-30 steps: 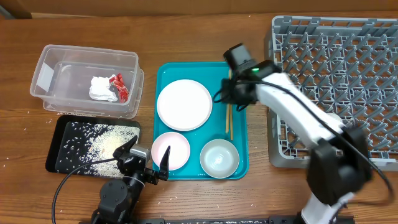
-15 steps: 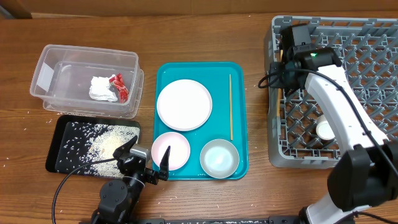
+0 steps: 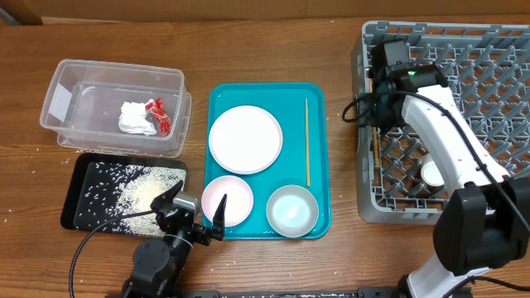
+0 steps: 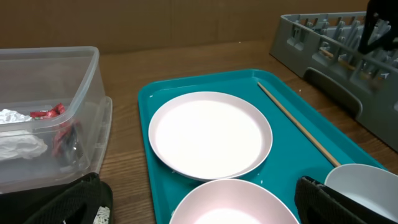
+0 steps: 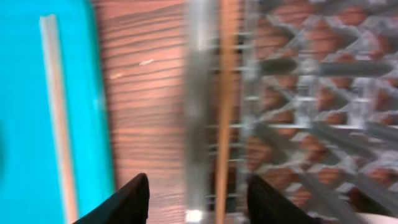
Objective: Sort waste into correct bins and load items into the dishwasher
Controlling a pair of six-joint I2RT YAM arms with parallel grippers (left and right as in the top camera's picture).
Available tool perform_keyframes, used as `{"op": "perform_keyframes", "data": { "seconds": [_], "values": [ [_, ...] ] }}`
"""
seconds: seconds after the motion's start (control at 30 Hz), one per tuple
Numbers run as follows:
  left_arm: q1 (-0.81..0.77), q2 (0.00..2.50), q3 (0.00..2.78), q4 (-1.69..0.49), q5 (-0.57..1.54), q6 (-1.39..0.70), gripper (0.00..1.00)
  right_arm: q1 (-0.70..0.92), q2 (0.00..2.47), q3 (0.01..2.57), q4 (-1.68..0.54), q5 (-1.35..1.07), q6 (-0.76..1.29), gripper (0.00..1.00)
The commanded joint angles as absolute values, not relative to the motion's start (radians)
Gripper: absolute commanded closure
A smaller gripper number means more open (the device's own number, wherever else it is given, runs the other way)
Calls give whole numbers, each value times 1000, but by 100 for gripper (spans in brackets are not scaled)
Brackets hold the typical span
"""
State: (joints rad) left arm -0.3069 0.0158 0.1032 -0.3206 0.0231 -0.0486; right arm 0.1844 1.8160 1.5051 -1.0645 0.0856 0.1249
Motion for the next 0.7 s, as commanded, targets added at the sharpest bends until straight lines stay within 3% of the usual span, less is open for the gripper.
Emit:
{"op": "perform_keyframes", "data": {
  "seconds": [0.0, 0.27, 0.53, 0.67],
  "values": [
    [-302, 4, 96, -314, 26, -37, 0, 278, 1748, 1531, -1054, -97, 127, 48],
    [-302, 4, 96, -314, 26, -37, 0, 485, 1810, 1458, -971, -76, 227, 50],
    [-302, 4, 96, -314, 26, -37, 0, 489, 1938, 1379, -825, 89, 271, 47],
    [-302, 4, 96, -314, 26, -37, 0, 464, 1990, 1379, -804, 68, 291, 62]
  ]
}}
